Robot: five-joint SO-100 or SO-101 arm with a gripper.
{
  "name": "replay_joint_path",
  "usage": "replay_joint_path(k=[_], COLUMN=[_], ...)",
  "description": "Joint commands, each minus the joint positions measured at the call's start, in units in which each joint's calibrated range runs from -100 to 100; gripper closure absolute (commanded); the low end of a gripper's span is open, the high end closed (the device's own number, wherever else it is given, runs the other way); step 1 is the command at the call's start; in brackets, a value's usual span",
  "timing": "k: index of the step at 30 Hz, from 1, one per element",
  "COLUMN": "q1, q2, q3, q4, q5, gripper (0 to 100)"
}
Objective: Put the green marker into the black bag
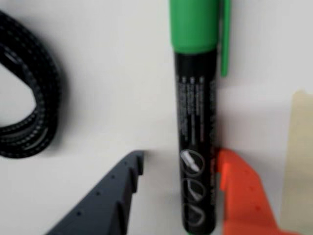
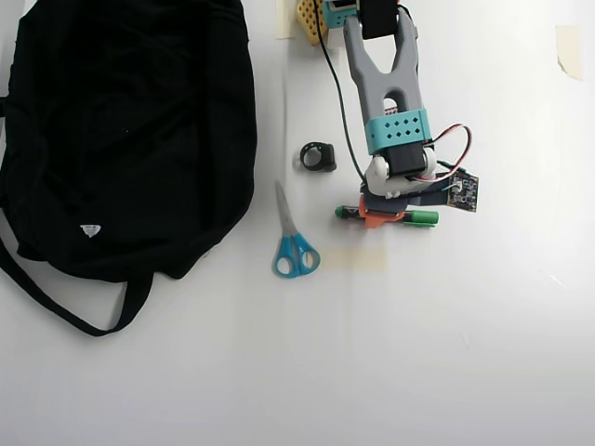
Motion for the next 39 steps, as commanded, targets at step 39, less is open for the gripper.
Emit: replay_joint_path(k=[39], q1=[0.26], q2=[-1.88], q3=[-3.14], q4=[1.4], q5=[-0.49], gripper=[98])
